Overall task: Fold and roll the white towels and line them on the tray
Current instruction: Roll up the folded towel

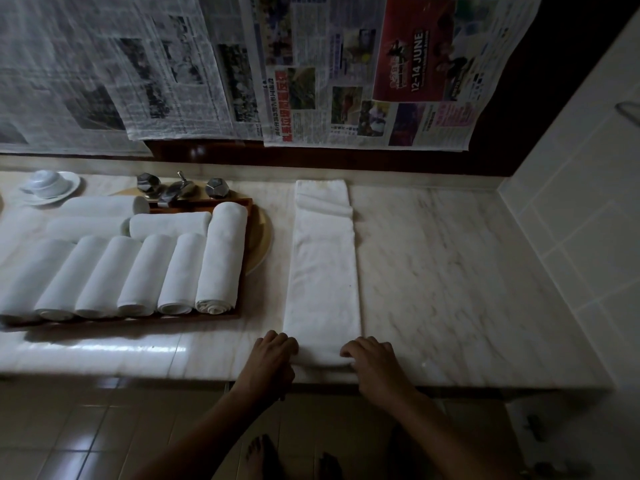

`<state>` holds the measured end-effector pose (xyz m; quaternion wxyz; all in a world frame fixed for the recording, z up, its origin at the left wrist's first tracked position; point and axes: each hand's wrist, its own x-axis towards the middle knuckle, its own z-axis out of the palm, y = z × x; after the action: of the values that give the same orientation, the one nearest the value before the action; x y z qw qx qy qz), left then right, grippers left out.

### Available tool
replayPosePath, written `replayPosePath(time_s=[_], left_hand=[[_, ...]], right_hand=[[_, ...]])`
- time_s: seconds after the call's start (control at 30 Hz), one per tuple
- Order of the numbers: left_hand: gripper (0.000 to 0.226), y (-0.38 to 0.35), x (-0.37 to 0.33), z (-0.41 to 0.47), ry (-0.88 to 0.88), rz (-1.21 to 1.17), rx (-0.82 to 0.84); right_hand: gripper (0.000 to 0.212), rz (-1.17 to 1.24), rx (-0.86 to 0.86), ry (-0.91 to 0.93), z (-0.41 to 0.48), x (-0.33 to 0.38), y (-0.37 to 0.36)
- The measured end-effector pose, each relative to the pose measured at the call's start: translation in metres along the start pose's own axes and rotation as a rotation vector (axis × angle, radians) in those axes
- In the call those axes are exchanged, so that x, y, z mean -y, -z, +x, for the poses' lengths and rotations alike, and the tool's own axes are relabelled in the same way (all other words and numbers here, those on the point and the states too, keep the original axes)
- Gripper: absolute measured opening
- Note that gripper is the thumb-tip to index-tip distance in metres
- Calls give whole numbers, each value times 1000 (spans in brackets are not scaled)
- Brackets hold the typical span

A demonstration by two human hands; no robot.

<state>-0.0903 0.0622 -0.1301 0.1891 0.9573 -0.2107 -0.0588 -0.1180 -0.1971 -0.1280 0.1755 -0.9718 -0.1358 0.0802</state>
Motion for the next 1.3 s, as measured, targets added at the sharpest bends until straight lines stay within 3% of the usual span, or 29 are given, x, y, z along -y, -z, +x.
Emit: replayPosePath(time_s=[0.2,0.47,0.57,0.67,0.77,0.93,1.07,1.13,1.3], left_hand=[[15,26,5,6,357,-450,63],[14,22,8,12,698,-1022,7],[17,15,0,15,609,-803,-108],[19,13,-12,11,315,-350,-176],[33,-5,-15,4,38,-78,-126],[43,-21,-15,-7,-34,-33,-129],[59,-18,-12,-5,-43,40,-104],[57,-17,-10,0,-22,47,-89],[45,-15,-5,5,-21,44,-13]], right_hand=[[20,347,-27,-209,4,-14,8],[15,317,-109,-277,21,-9,11],[33,226,-115,-236,19,2,8],[44,101,-93,-166,14,13,-2],[44,69,-108,-167,7,17,-12],[39,33,-226,-64,-9,10,-32],[52,-30,-271,67,-12,-3,-43],[56,-69,-272,101,-10,-10,-43],[39,-88,-282,210,-2,-16,-25]])
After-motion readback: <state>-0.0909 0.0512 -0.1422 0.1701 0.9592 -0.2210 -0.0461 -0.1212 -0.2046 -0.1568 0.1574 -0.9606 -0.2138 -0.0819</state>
